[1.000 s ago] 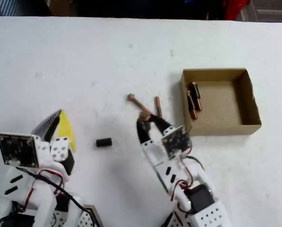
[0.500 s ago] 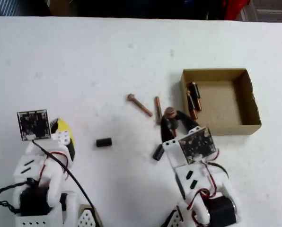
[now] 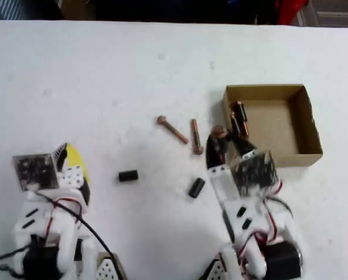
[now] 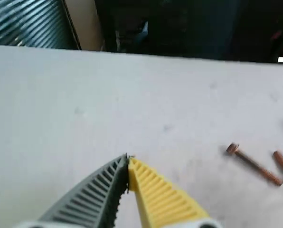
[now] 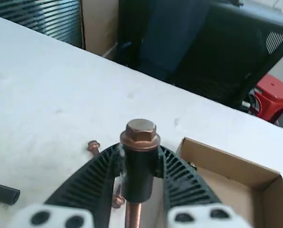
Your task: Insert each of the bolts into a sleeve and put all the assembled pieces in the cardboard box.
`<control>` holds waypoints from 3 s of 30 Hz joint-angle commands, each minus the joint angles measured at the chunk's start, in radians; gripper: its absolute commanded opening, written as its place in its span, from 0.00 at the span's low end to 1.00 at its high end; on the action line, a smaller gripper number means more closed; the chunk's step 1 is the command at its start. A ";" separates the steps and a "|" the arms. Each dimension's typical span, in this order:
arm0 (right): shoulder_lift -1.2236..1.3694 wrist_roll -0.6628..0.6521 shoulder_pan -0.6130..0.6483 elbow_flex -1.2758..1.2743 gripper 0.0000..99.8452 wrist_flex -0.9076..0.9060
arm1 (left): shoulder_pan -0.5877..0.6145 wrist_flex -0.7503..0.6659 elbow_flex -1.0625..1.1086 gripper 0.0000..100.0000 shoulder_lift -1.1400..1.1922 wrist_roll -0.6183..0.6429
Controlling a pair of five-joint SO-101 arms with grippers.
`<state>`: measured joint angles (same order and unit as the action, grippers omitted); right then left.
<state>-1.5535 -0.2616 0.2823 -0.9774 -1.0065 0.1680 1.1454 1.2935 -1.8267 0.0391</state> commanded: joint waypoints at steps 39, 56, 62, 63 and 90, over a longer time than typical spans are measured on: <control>1.788 -0.106 -0.441 0.951 0.02 0.232 | -0.001 0.138 0.400 0.02 0.008 -0.123; 2.095 -0.094 -0.406 1.160 0.18 0.231 | -0.001 0.138 0.400 0.02 0.008 -0.126; 2.046 -0.091 -0.389 1.158 0.20 0.225 | -0.001 0.138 0.400 0.02 0.008 -0.126; 2.023 -0.089 -0.389 1.158 0.19 0.219 | -0.001 0.138 0.400 0.02 0.008 -0.126; 1.165 -0.083 -0.120 1.152 0.15 -0.573 | -0.001 0.138 0.400 0.02 0.008 -0.126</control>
<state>-0.2647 -0.3552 0.1274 0.1320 -1.5159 0.1680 1.2789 1.6939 -1.8159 -0.0760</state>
